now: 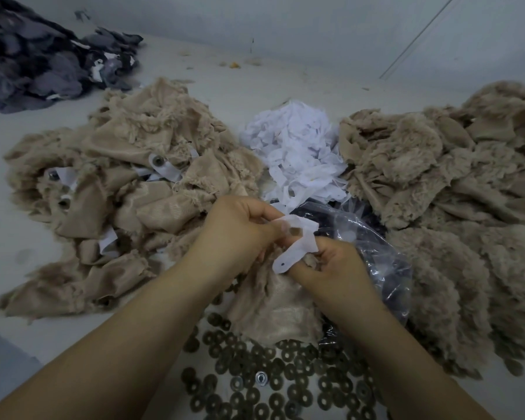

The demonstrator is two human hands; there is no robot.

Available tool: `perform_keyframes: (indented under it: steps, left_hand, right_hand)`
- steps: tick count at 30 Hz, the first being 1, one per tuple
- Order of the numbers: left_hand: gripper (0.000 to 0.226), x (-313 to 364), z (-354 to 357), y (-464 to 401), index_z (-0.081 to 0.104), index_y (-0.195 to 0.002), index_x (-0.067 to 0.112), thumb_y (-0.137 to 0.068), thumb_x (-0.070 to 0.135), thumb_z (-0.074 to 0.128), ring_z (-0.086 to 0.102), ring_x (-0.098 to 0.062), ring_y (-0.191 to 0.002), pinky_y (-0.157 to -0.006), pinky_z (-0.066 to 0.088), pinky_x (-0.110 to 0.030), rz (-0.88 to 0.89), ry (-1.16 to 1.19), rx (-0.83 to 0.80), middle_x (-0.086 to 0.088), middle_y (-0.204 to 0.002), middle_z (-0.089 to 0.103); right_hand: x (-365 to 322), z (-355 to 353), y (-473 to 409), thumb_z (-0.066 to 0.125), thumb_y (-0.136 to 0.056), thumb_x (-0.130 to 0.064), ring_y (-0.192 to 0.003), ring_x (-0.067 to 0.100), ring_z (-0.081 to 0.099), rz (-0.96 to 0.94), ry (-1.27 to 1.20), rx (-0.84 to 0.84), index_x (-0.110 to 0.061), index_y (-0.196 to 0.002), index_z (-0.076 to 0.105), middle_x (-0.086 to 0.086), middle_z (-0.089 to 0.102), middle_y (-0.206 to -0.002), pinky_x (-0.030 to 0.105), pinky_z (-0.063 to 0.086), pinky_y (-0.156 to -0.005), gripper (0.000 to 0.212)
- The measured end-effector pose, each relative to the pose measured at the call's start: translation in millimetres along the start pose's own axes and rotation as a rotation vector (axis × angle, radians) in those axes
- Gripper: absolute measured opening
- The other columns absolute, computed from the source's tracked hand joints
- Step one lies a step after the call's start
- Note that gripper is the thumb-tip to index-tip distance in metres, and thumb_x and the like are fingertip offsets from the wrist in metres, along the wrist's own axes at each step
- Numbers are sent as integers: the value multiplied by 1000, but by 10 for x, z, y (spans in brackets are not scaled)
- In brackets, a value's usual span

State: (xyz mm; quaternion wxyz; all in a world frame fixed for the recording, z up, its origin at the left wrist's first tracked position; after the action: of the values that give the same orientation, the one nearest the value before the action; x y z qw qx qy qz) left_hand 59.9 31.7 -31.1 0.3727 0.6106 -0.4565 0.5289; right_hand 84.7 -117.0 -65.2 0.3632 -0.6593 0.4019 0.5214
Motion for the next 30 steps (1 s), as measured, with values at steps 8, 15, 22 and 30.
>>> perform_keyframes:
  steps: [8, 15, 22, 30]
  left_hand:
    - [34, 34, 81, 67, 78, -96, 24, -90, -5, 62, 67, 4, -77, -69, 50, -8, 179, -231, 47, 11, -86, 75]
    - [35, 38, 109, 139, 66, -121, 29, -90, 13, 68, 62, -15, -69, -63, 51, -29, 183, -212, -37, 4, -93, 62]
    - [31, -98, 84, 237, 67, -58, 17, -82, 32, 77, 49, -6, -34, -38, 36, -19, -10, -255, -42, 0, -48, 63]
    - [15, -265, 114, 239, 65, -75, 6, -83, 12, 77, 49, -20, -31, -32, 31, -19, -244, 74, -89, -12, -57, 65]
  right_hand:
    - [-21, 1, 2, 73, -84, 1, -84, 29, 71, -14, -42, -5, -9, -82, 80, 7, 77, -80, 38, 58, -78, 12]
    - [-18, -40, 3, 67, -88, 3, -86, 18, 74, -13, -33, 12, -14, -90, 81, 0, 79, -86, 33, 60, -78, 21]
    - [25, -70, 3, 73, -86, -1, -90, 2, 72, 36, -126, 79, -11, -106, 77, -7, 78, -94, 16, 57, -75, 23]
    - [27, -122, -10, 77, -82, -3, -87, -7, 69, 28, -87, 133, -18, -99, 78, -14, 77, -90, 9, 51, -71, 22]
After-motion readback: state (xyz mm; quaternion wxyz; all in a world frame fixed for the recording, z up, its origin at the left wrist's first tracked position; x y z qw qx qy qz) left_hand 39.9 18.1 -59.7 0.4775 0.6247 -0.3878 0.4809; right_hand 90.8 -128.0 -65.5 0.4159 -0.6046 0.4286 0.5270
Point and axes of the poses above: each hand's wrist, its own y-axis away from the middle knuckle, its own z-axis out of the palm, x = y × z, the point moved 7 cm from there along -y, towards the middle knuckle
